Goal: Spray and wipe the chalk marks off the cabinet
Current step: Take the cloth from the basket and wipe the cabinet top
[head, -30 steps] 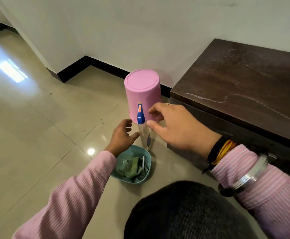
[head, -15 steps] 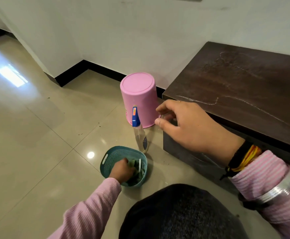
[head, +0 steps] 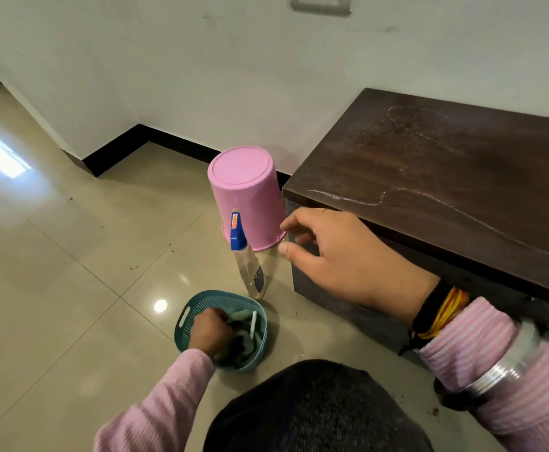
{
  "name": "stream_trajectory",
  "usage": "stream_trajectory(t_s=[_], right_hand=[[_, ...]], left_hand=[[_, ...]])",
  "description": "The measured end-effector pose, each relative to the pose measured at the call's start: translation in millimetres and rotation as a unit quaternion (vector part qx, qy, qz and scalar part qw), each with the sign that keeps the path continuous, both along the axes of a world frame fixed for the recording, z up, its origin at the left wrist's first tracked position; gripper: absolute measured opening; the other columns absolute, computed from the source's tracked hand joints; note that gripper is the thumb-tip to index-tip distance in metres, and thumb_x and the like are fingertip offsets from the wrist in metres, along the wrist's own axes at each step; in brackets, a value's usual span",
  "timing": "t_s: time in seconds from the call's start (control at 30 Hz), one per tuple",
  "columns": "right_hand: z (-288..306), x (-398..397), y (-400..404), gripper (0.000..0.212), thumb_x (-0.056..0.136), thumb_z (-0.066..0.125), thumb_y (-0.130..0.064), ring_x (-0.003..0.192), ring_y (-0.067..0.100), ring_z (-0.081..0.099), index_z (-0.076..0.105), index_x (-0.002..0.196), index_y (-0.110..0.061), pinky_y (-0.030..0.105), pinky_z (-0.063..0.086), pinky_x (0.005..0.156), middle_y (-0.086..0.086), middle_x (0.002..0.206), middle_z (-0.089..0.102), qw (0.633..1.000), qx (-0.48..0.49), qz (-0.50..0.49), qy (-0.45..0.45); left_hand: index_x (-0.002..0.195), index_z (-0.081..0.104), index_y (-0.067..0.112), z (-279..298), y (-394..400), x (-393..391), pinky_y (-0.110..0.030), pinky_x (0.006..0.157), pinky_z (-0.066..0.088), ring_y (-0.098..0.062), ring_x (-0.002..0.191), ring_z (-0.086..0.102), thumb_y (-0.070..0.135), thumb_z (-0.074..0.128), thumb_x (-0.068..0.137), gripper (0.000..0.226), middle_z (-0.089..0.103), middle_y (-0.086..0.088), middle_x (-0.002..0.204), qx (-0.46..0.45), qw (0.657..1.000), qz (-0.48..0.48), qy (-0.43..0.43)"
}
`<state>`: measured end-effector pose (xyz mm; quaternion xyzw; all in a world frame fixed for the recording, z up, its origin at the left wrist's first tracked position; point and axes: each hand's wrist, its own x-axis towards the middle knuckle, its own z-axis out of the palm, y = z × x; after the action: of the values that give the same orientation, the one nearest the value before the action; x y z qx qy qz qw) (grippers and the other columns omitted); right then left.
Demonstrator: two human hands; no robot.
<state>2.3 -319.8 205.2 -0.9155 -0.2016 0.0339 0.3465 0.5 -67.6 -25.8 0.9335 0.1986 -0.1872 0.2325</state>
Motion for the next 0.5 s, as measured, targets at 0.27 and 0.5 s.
stream_trajectory(t_s=[0.27,0.5], right_hand=[[22.5,-5.3,5.3,0.033,0.095,0.059,-0.036,0.102,0.009,0.061,0.062,0.123,-0.020,0.025,0.048,0.089,-0.005,0.115,0.066,0.999,-0.012,0.009,-0.034],[51.6,-24.9,2.8,0.031,0.095,0.060,-0.035,0.099,0.008,0.063,0.063,0.120,-0.017,0.025,0.050,0.087,-0.003,0.115,0.067,0.999,-0.003,0.013,-0.049]], left_hand=[[0.099,0.077,0.025,107.6,27.2,-10.8,-0.025,0.066,0.046,-0.022,0.073,0.065,0.009,0.060,0.081,0.030,0.073,0.002,0.094,0.001,0.987,0.010,-0.163],[0.095,0.079,0.020,178.9,17.8,-29.2,-0.027,0.070,0.049,-0.020,0.072,0.062,0.004,0.056,0.083,0.030,0.072,-0.001,0.092,0.021,0.978,-0.014,-0.207]])
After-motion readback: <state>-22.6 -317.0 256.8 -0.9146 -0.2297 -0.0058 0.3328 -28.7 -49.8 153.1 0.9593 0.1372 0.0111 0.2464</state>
